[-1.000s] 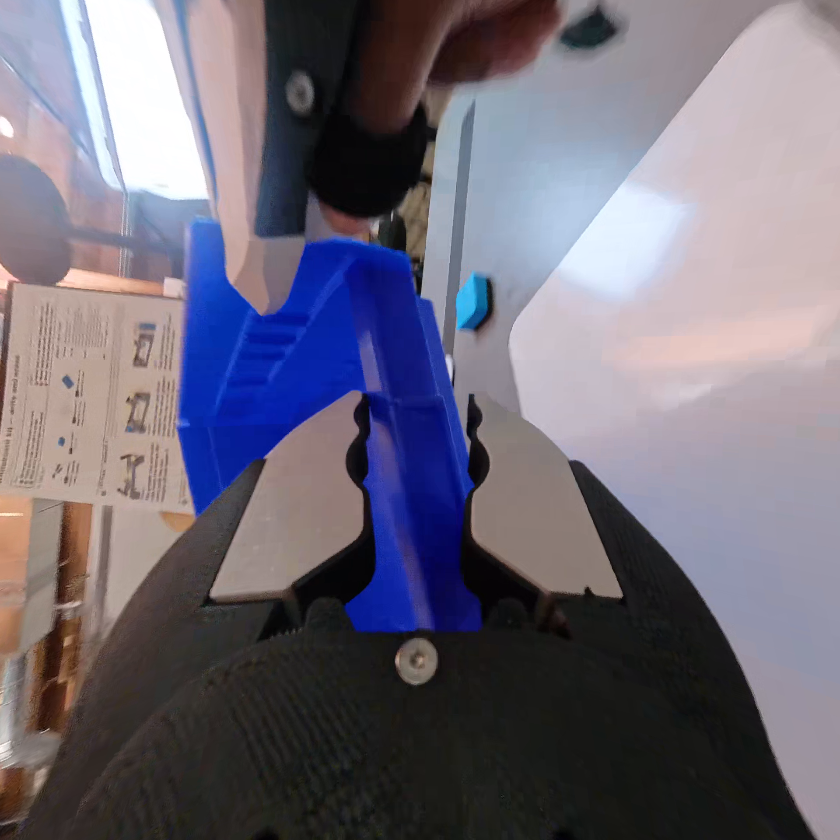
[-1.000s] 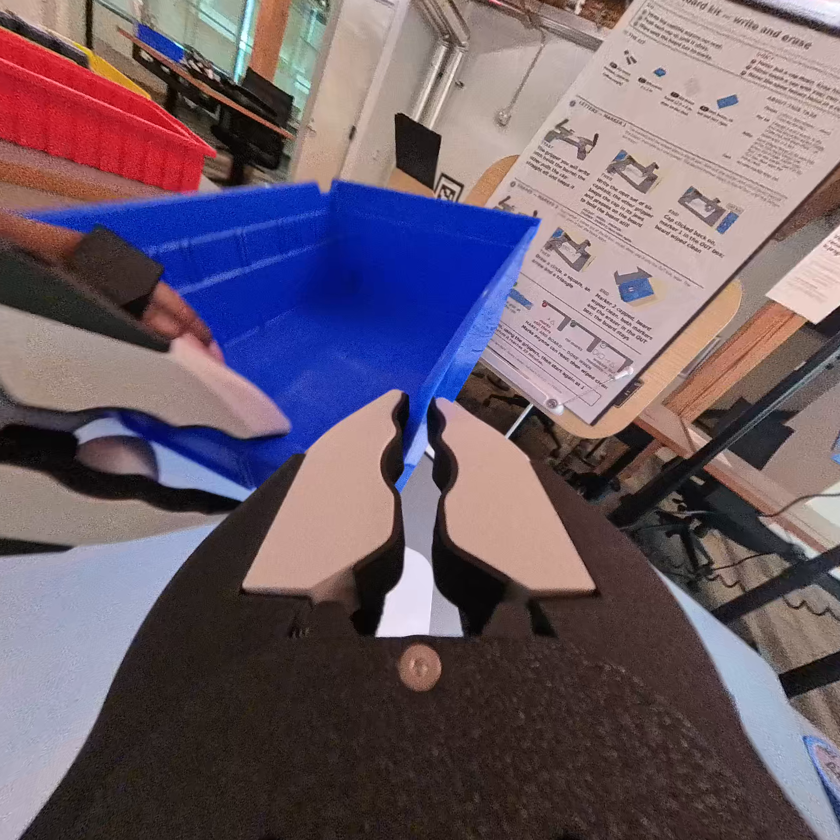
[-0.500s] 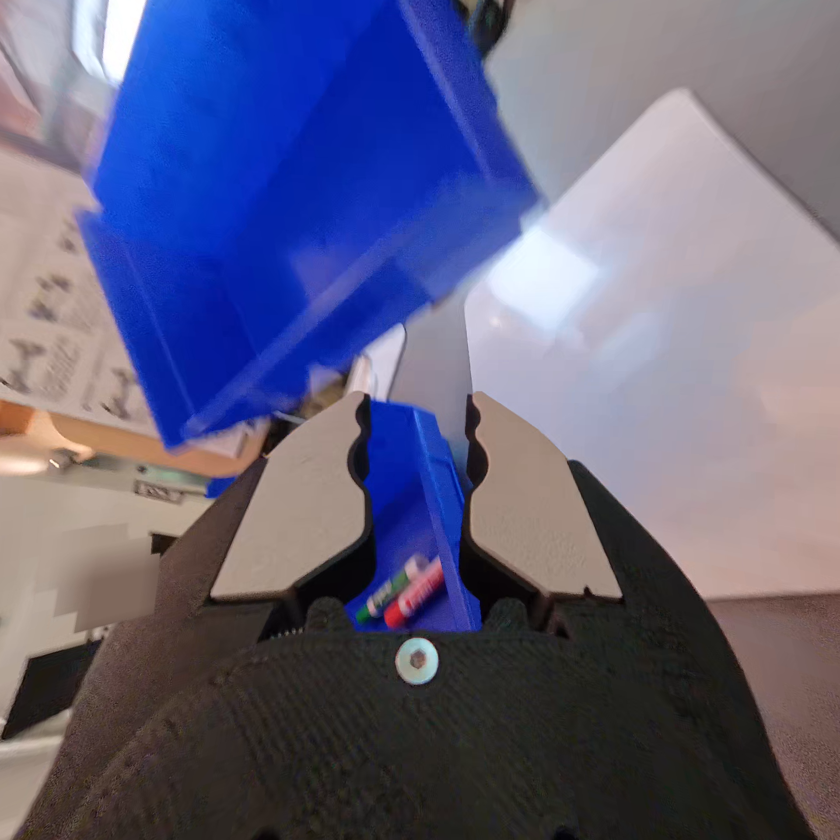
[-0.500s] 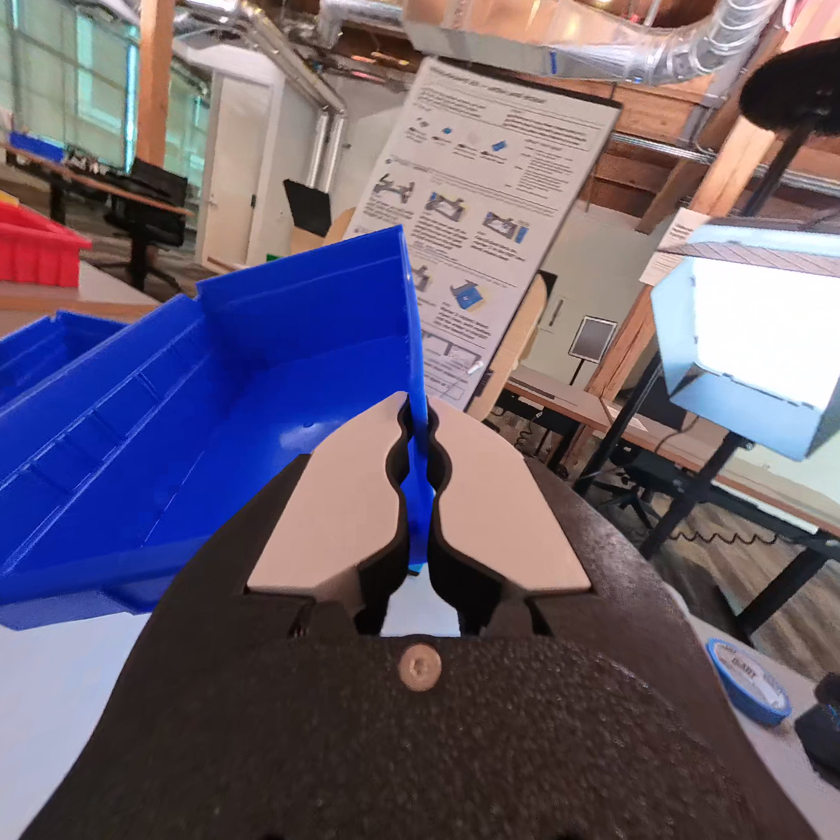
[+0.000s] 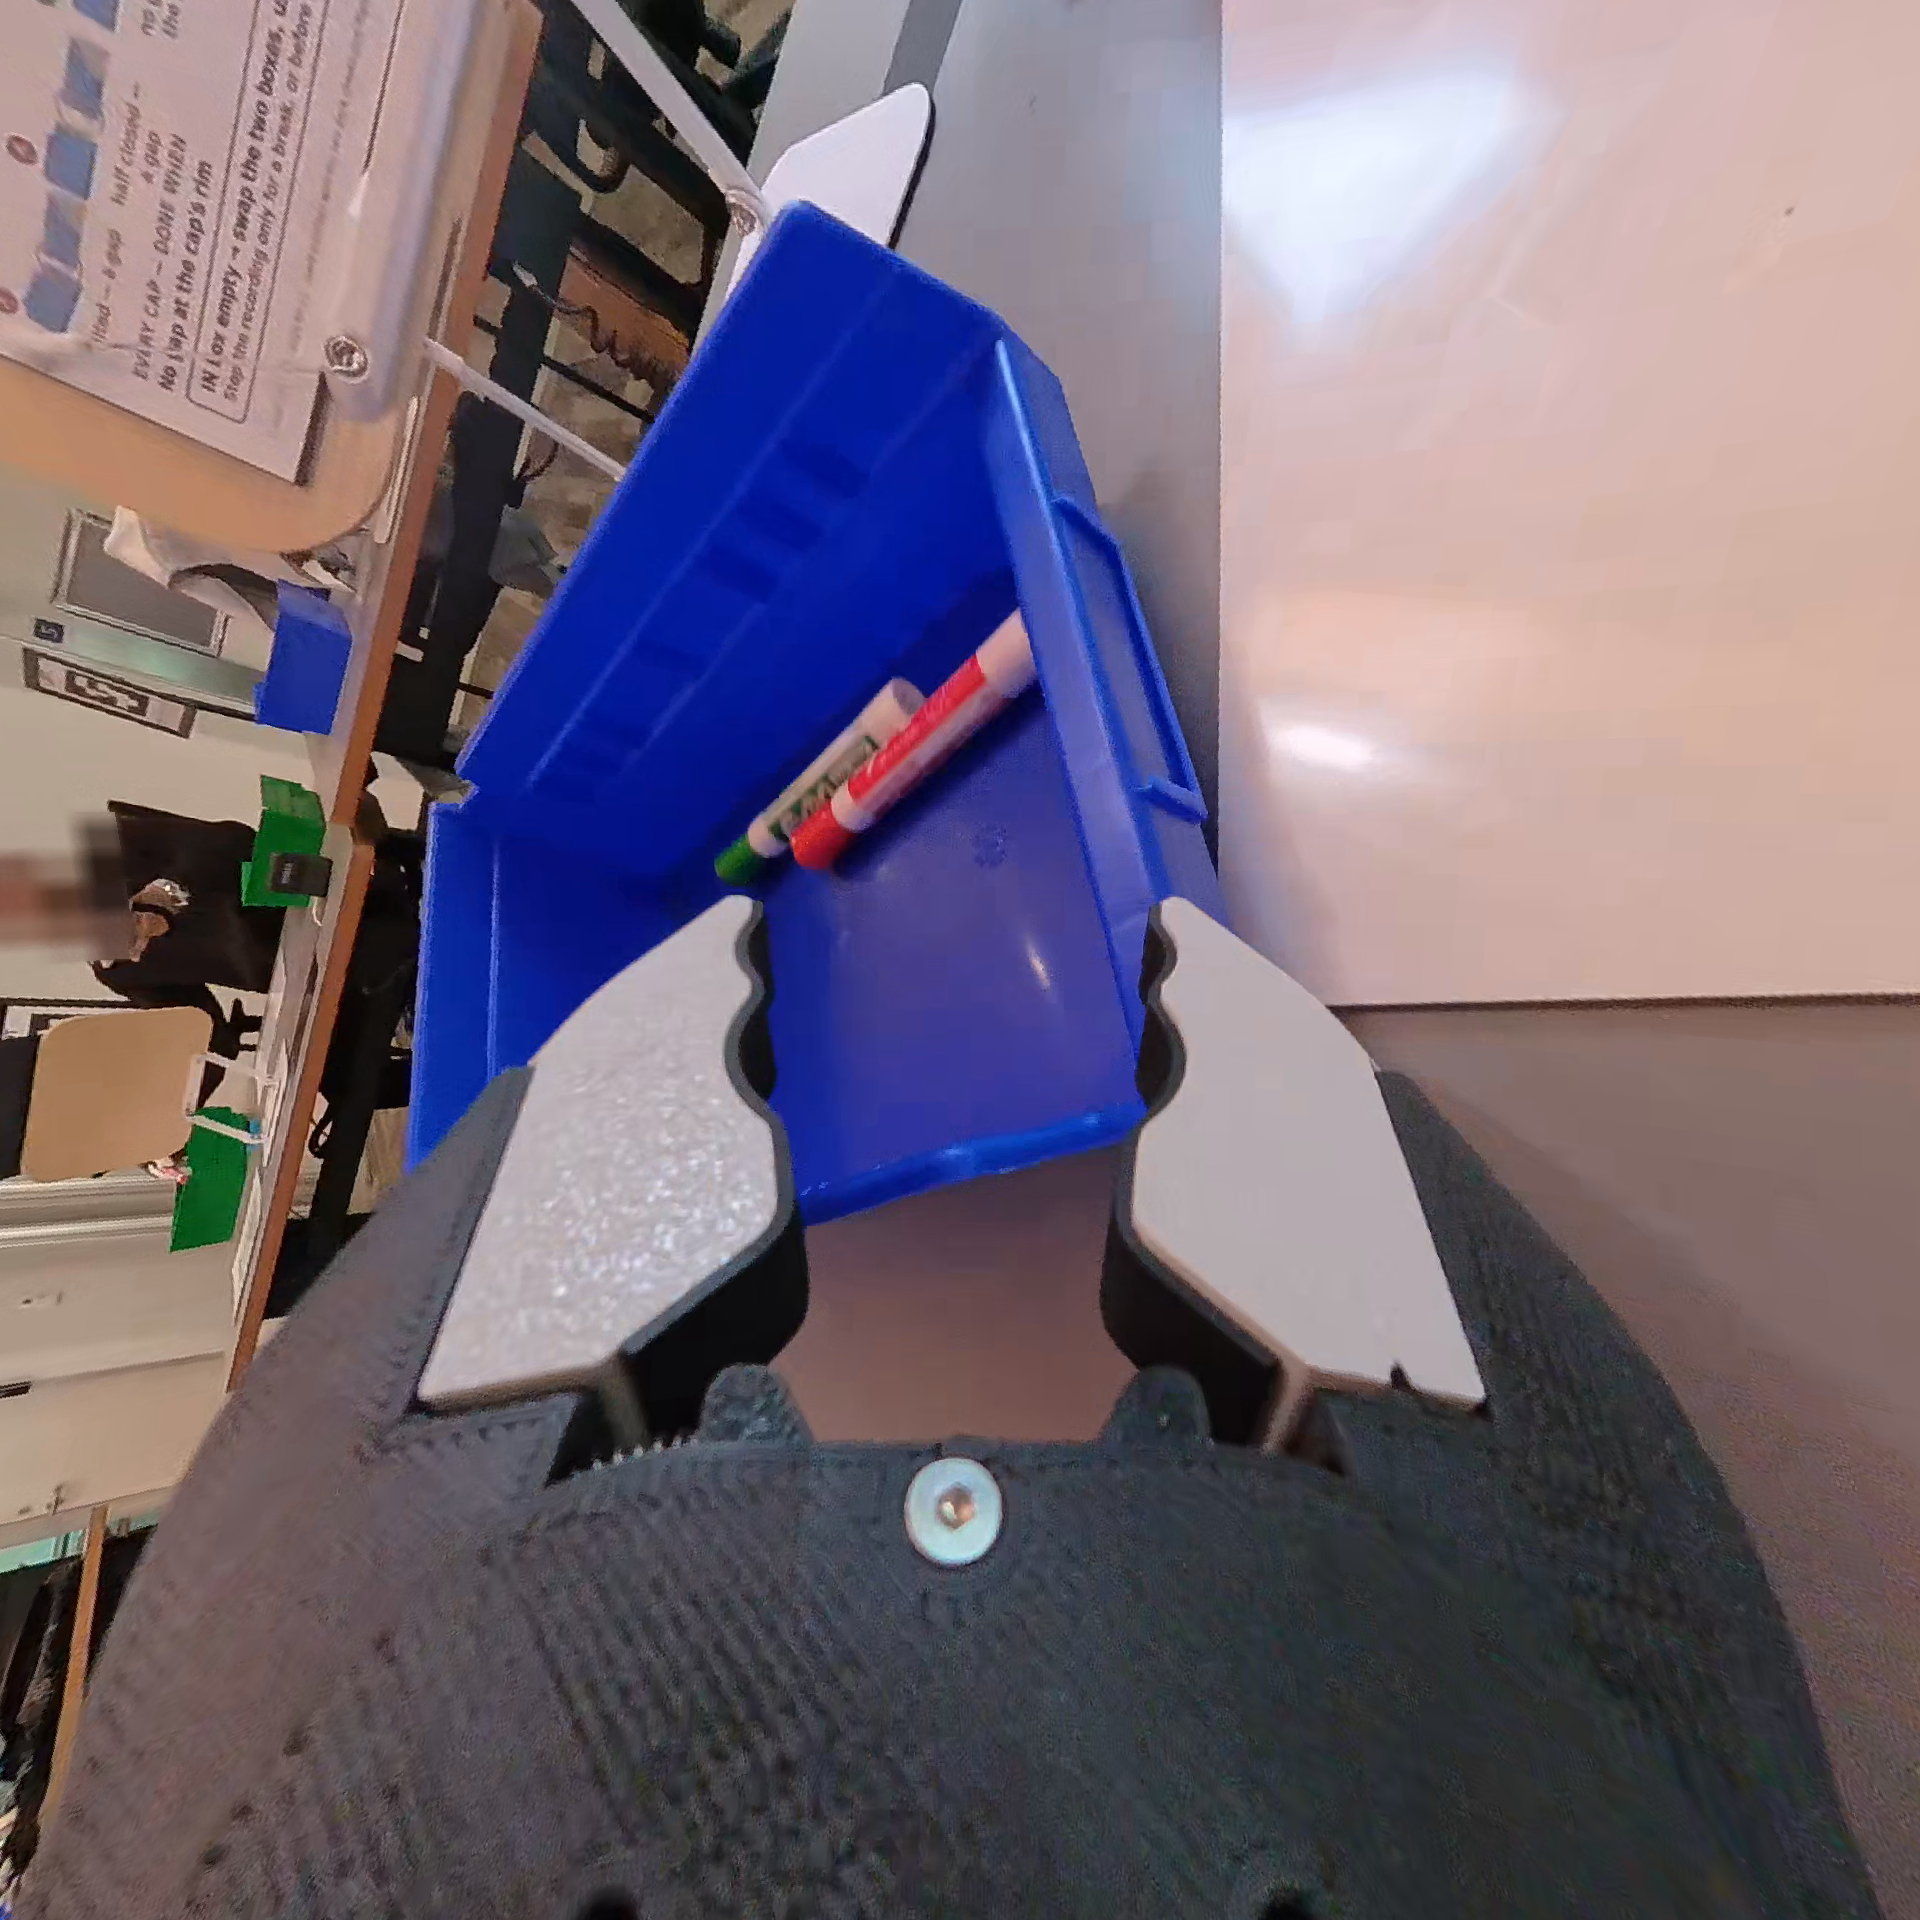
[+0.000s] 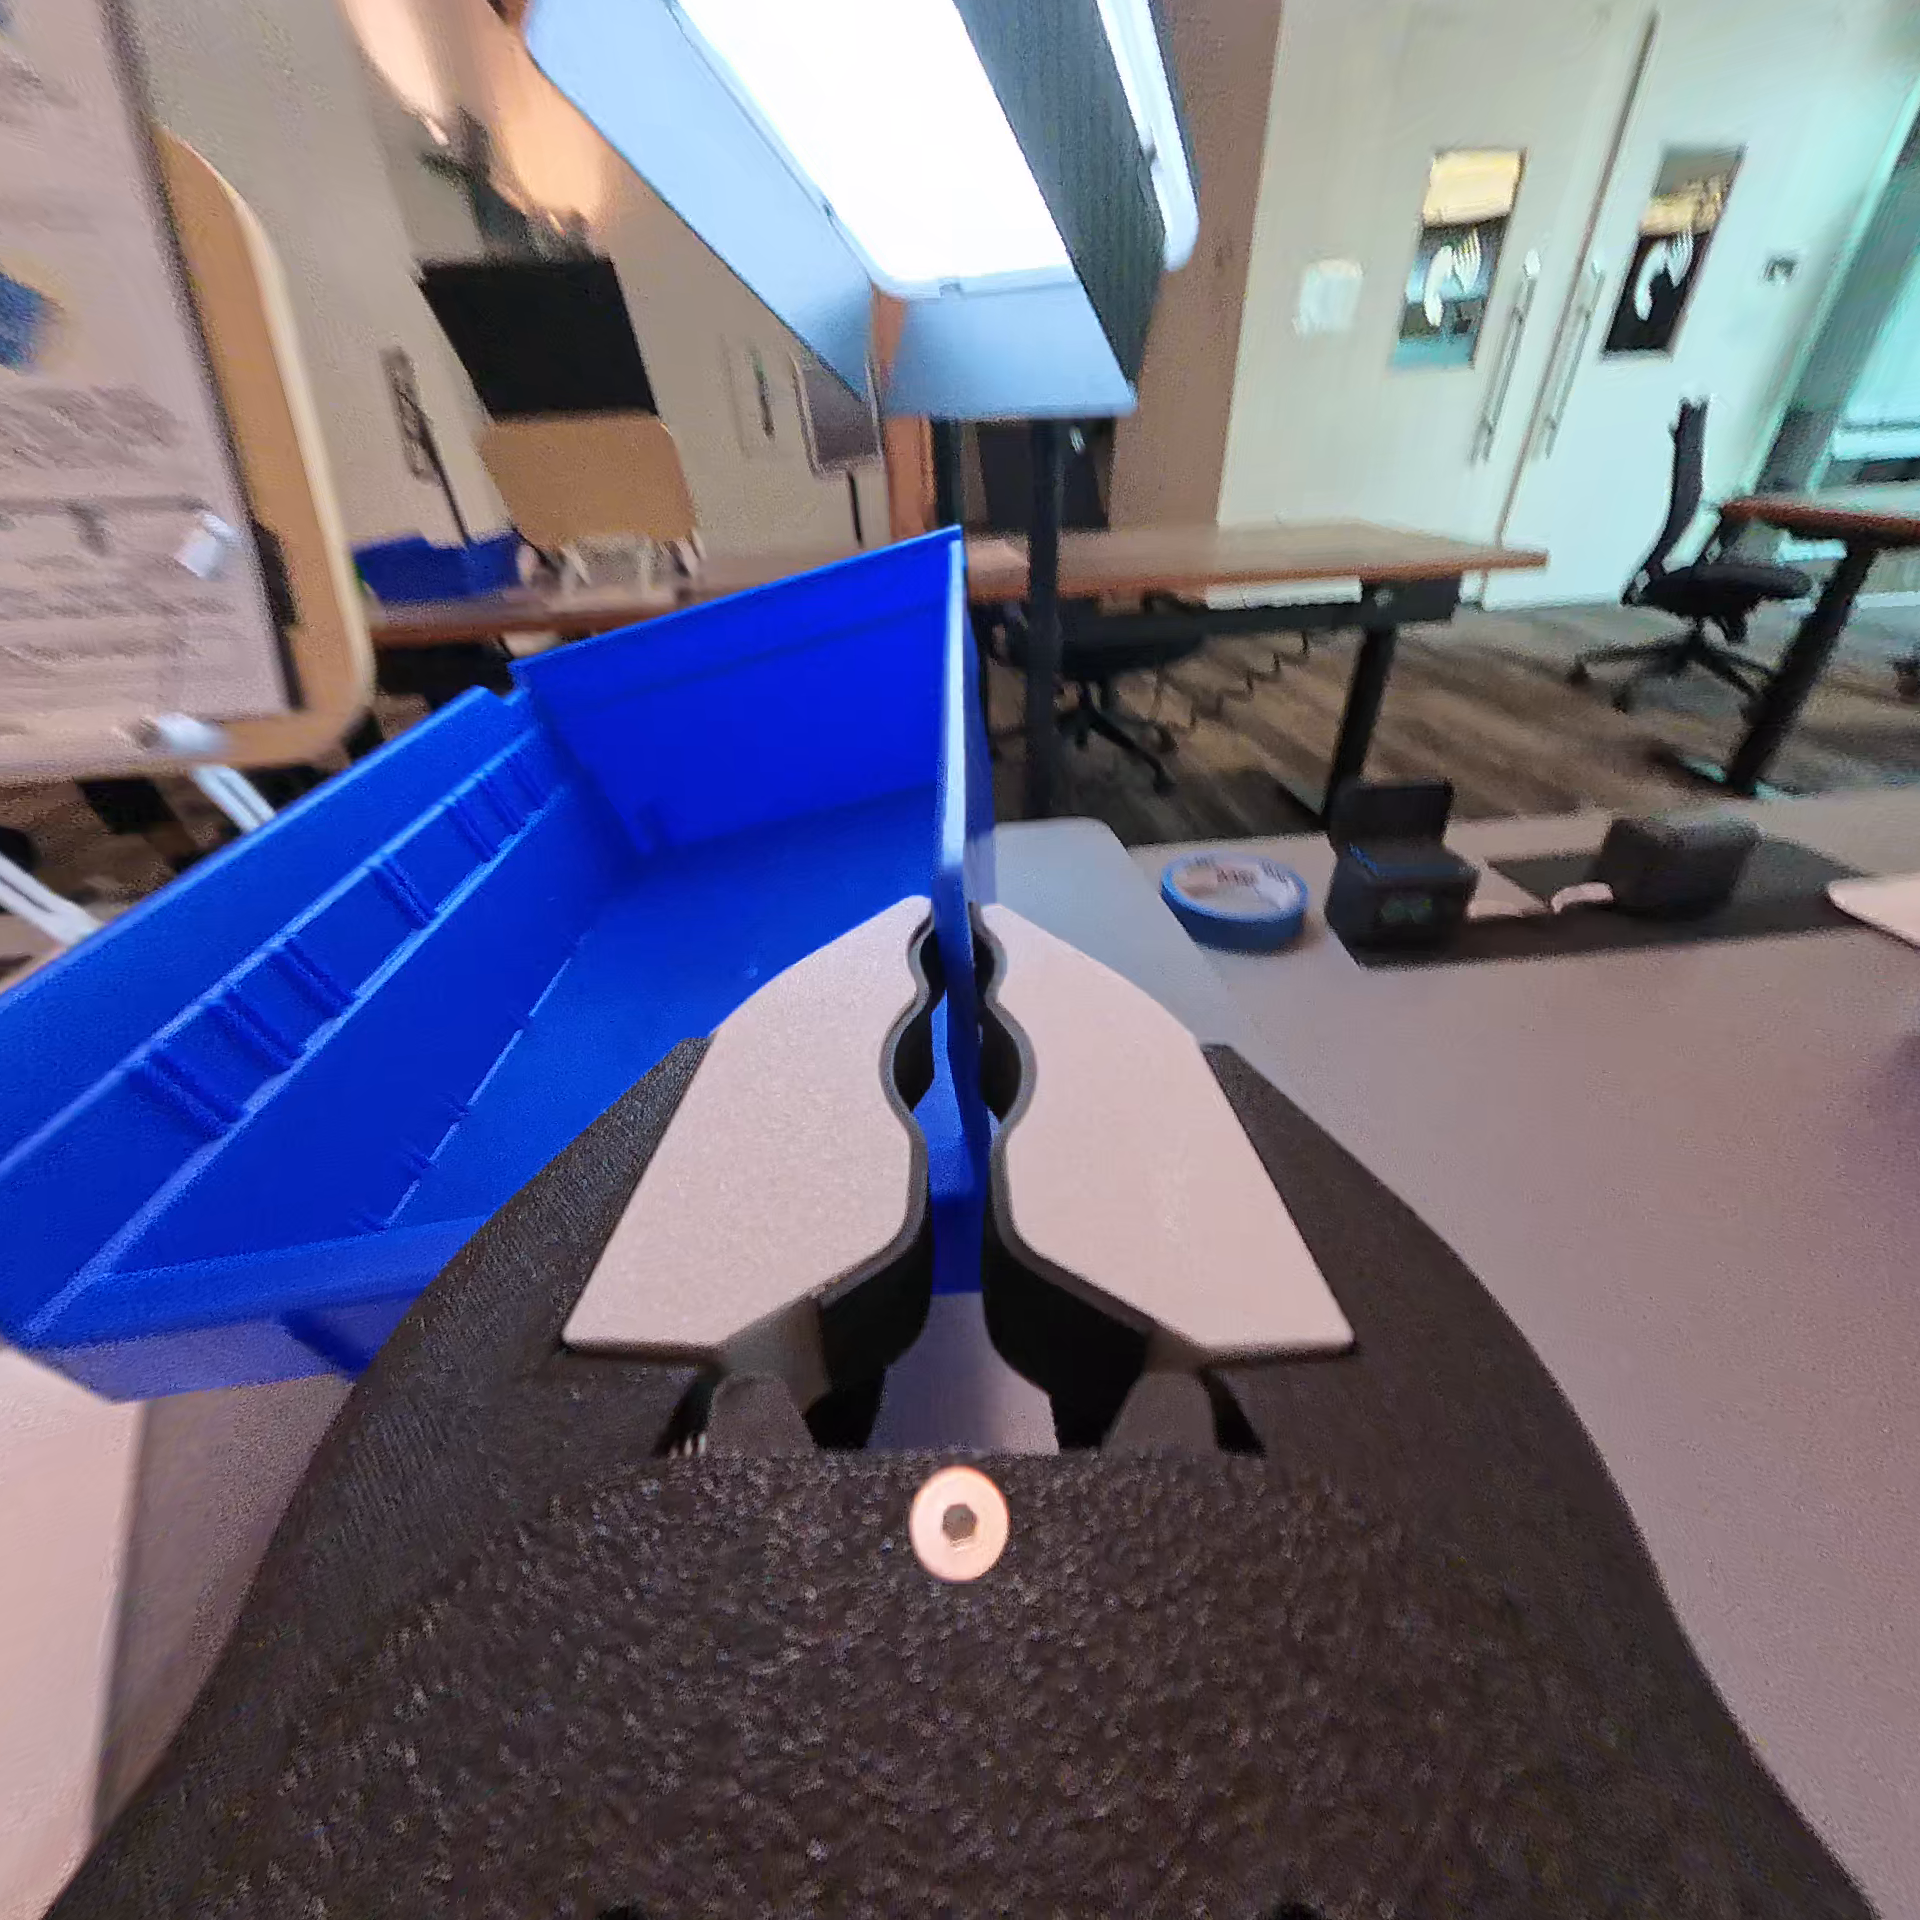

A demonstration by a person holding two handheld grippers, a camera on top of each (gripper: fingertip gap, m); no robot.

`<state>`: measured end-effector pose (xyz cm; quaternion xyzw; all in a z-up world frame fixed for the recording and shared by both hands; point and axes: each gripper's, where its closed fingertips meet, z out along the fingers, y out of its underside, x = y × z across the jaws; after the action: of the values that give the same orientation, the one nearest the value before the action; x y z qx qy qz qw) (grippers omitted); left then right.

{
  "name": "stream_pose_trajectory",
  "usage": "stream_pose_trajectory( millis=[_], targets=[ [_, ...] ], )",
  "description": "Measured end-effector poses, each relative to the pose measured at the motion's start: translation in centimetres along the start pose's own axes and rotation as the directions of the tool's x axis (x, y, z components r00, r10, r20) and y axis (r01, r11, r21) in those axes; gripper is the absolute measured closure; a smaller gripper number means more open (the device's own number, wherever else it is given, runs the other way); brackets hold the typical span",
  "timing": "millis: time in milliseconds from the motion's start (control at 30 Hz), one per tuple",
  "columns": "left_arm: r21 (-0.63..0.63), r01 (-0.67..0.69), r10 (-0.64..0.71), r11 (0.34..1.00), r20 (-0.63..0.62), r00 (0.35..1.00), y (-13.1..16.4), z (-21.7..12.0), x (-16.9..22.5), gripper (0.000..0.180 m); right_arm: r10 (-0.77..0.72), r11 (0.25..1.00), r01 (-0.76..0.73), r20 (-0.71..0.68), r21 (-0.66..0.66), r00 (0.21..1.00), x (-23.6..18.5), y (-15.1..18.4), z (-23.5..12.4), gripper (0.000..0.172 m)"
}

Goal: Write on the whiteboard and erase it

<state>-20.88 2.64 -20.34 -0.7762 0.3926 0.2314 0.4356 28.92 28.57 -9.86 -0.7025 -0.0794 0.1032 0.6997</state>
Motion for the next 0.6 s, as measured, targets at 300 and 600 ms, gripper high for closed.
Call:
stream_pose_trajectory(
  millis=[300, 600],
  targets=[
    [-0.053, -0.006, 0.008, 0.999, 0.039, 0.999, 1.4, -0.5, -0.9, 0.117, -0.099, 0.950, 0.109, 0.047, -0.293, 0.994, -1.4, 7.5, 2.8, 0.163],
    [-0.187, 0.069, -0.060, 0.980, 0.052, 0.997, 4.4, -1.3, -2.8, 0.120, -0.280, 0.959, 0.270, 0.142, 0.082, 0.950, -7.6, 0.2, 0.5, 0.125]
  ],
)
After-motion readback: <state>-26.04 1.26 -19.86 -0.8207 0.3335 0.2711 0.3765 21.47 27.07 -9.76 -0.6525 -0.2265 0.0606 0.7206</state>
